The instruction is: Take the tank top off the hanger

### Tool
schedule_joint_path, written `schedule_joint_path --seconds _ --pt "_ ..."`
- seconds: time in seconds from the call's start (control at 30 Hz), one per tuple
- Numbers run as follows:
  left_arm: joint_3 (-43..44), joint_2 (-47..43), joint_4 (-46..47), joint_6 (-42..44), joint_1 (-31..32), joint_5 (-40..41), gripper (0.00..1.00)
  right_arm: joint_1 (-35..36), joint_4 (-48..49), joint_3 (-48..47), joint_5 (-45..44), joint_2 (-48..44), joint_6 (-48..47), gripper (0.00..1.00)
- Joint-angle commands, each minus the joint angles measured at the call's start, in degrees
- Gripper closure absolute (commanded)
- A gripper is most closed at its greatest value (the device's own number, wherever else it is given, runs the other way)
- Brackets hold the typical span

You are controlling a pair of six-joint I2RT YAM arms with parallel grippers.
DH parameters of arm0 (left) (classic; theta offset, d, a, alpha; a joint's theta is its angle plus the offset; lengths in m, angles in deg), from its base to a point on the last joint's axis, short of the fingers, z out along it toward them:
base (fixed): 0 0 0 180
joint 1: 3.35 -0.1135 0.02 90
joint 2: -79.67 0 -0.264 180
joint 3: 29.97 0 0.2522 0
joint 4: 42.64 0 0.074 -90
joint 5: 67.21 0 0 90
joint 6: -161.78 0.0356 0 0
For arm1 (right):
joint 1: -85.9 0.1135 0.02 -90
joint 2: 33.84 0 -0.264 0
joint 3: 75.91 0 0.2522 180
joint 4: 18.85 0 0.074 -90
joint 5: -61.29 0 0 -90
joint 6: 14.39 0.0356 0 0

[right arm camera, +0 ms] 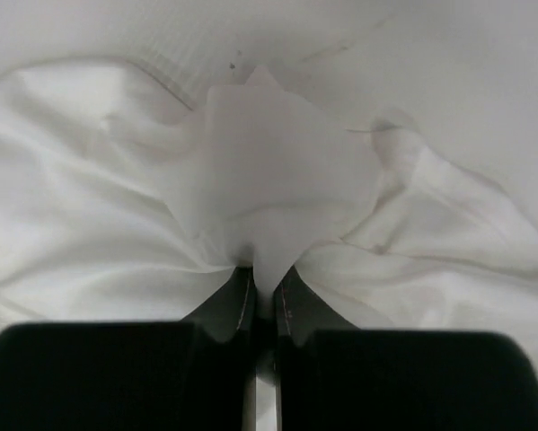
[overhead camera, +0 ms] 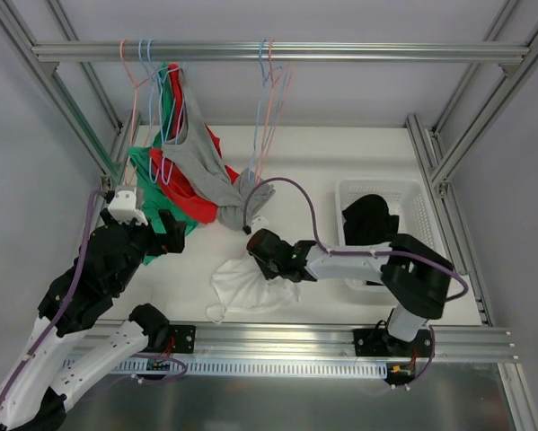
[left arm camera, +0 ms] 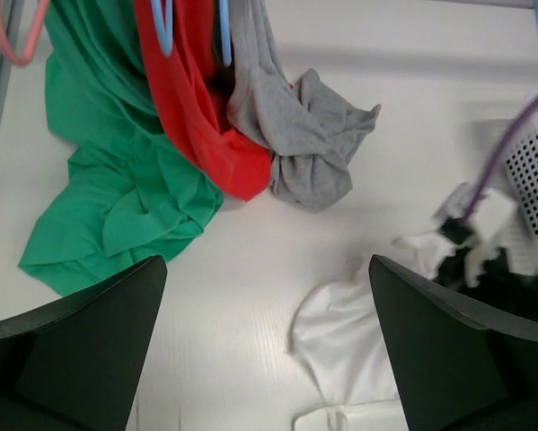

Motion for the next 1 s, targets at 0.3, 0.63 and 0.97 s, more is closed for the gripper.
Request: schedule_joint_path --seconds 0.3,0.63,0.97 --pt "-6.50 -6.43 -1.37 -1.55 -0.41 0.28 0.01 -16.11 -24.00 -6.85 -6.89 -38.32 -6.63 1.00" --pt "-7.21 -7.22 -1.10 -3.13 -0.41 1.15 0.01 -42.76 -32.46 -17.85 -0.75 -41.59 -16.56 1.00" --pt "-7.47 -7.22 -0.84 -3.40 -0.41 1.94 0.01 -60.51 -24.11 -6.69 3.40 -35.44 -15.25 1.00"
